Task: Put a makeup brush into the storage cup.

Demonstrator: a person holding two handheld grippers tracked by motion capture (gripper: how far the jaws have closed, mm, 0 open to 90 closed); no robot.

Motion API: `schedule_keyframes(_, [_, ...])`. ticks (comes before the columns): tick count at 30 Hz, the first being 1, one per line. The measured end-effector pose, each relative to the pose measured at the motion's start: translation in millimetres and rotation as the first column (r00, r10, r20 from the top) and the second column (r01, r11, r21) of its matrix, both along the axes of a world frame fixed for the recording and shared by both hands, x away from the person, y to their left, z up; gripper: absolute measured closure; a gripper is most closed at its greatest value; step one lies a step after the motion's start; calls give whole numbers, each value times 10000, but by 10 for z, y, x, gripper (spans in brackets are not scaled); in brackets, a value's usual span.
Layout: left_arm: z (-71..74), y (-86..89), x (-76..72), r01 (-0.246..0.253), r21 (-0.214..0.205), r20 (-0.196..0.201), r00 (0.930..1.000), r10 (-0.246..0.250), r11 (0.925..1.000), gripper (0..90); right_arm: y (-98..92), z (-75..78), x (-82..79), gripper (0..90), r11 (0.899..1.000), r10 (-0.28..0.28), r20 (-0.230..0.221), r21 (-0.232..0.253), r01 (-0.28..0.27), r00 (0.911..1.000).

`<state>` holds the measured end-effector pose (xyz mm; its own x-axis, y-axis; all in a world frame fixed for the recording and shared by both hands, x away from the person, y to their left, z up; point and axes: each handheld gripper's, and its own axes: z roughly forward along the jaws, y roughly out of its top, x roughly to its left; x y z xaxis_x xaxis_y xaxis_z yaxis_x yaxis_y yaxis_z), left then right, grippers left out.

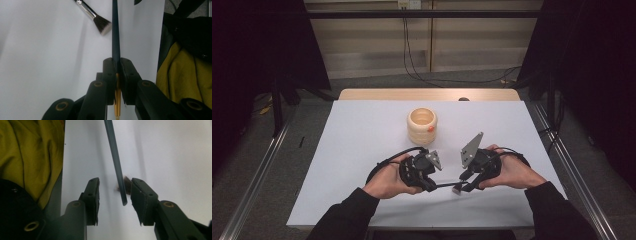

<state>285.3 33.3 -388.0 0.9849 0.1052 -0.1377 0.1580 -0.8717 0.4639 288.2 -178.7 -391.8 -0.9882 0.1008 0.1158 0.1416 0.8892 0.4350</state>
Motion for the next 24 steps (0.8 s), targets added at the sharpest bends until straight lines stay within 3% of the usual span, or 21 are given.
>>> schedule_keyframes(7, [-19,-19,-3,60,-22,-71,10000,-60,10000,835,46,-85,12,673,9998,189,-145,-100,-190,9997])
schedule_keyframes(14, [-18,-29,2,338,-1,-102,9994,-338,9994,835,35,-134,29,789,9991,417,-269,-5,-417,9988])
schedule_keyframes(16, [-27,-34,-16,175,-140,-228,9996,-178,9997,835,25,-151,29,829,9992,388,-400,16,-387,9984])
schedule_keyframes(18, [-26,-33,11,525,-38,-173,9985,-526,9986,835,22,-165,28,838,9992,412,-441,5,-412,9982])
schedule_keyframes(19, [-38,-34,-6,226,-196,-251,9994,-231,9996,835,24,-169,30,841,9988,493,-366,60,-491,9981])
schedule_keyframes(23, [-49,-22,4,331,-311,-339,9988,-341,9990,834,24,-173,11,852,9982,595,-394,30,-594,9975])
schedule_keyframes(24, [-47,-17,12,406,-334,-342,9985,-418,9986,833,25,-179,25,854,9968,784,-182,186,-781,9968])
